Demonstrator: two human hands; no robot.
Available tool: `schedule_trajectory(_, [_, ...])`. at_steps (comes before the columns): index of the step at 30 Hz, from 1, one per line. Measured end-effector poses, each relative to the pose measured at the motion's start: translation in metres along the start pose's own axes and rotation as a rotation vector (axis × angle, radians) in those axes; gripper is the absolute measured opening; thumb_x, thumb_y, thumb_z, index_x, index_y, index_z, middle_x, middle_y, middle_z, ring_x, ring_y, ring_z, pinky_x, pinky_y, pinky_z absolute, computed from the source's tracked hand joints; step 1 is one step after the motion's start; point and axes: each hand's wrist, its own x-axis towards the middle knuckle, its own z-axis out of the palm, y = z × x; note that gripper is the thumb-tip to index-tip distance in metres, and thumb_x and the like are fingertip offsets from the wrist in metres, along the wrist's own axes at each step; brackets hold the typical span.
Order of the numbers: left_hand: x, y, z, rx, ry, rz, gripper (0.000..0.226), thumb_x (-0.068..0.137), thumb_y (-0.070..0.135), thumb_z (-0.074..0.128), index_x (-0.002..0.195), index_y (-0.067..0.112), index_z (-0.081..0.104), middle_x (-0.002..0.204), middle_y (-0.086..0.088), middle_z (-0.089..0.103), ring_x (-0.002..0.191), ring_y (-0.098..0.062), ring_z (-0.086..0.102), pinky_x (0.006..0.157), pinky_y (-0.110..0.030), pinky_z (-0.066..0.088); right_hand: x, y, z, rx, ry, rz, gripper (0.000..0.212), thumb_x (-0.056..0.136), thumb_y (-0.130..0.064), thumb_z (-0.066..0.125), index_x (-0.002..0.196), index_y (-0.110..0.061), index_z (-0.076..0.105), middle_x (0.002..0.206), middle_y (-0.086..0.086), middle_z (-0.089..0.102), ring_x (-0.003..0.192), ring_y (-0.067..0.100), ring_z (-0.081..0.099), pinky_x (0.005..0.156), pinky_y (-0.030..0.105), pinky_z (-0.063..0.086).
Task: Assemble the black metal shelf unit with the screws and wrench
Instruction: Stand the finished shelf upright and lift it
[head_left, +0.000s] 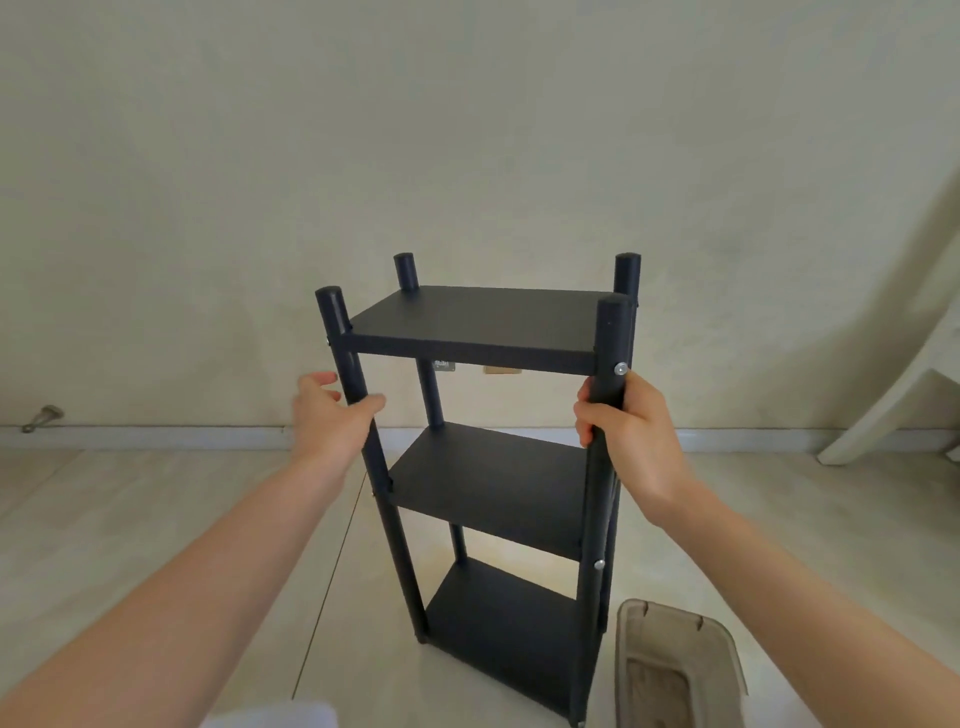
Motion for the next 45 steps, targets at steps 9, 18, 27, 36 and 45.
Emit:
schedule_trajectory(9, [0.039, -0.004, 0.012, -0.106, -0.021, 0.005, 0.013, 0.103, 0.023, 0.054, 0.108, 0.012, 0.055, 0.092, -0.006, 0.058, 0.084, -0.022, 0.055, 0.068, -0.029, 0.04, 0.031, 0.001, 0.008, 0.005, -0.005, -0.023, 0.016, 0.091, 0.006, 0.05, 0.08, -0.007, 0.052, 0.065, 0.009, 0.05, 0.062, 0.02, 0.046, 0.054, 0.018, 0.044])
schedule_trajectory(18, [0.068, -0.013, 0.026, -0.119, 0.062, 0.122, 0.025, 0.097, 0.024, 0.062, 0.076, 0.011, 0.059, 0.064, -0.003, 0.065, 0.062, -0.011, 0.061, 0.069, -0.032, 0.047, 0.076, 0.02, 0.019, -0.034, 0.109, -0.054, 0.021, 0.098, -0.021, 0.055, 0.08, -0.013, 0.047, 0.065, 0.009, 0.047, 0.058, 0.017, 0.043, 0.056, 0.025, 0.041])
schedule_trajectory(27, [0.11, 0.003, 0.084, -0.215, 0.182, 0.196, 0.043, 0.096, 0.027, 0.062, 0.074, -0.004, 0.044, 0.056, -0.006, 0.043, 0.049, -0.017, 0.041, 0.046, -0.029, 0.041, 0.161, 0.037, 0.003, 0.05, 0.153, -0.038, 0.027, 0.098, -0.024, 0.056, 0.089, -0.001, 0.044, 0.061, 0.009, 0.034, 0.052, 0.02, 0.031, 0.047, 0.03, 0.032])
schedule_trajectory(36, [0.135, 0.082, 0.057, -0.052, 0.19, 0.051, 0.049, 0.096, 0.033, 0.061, 0.077, -0.006, 0.04, 0.06, -0.01, 0.042, 0.052, -0.021, 0.037, 0.053, -0.036, 0.038, 0.234, -0.028, 0.005, 0.023, 0.045, 0.113, 0.015, 0.098, -0.02, 0.057, 0.086, -0.015, 0.049, 0.052, -0.006, 0.047, 0.048, 0.012, 0.043, 0.049, 0.02, 0.042])
schedule_trajectory(45, [0.142, 0.216, -0.039, -0.015, 0.248, -0.11, 0.039, 0.098, 0.03, 0.062, 0.068, 0.008, 0.049, 0.048, 0.003, 0.048, 0.047, -0.014, 0.046, 0.055, -0.033, 0.043, 0.267, -0.196, 0.02, -0.064, -0.104, 0.227, 0.01, 0.098, -0.013, 0.056, 0.089, -0.008, 0.054, 0.065, 0.008, 0.056, 0.057, 0.015, 0.054, 0.053, 0.012, 0.045])
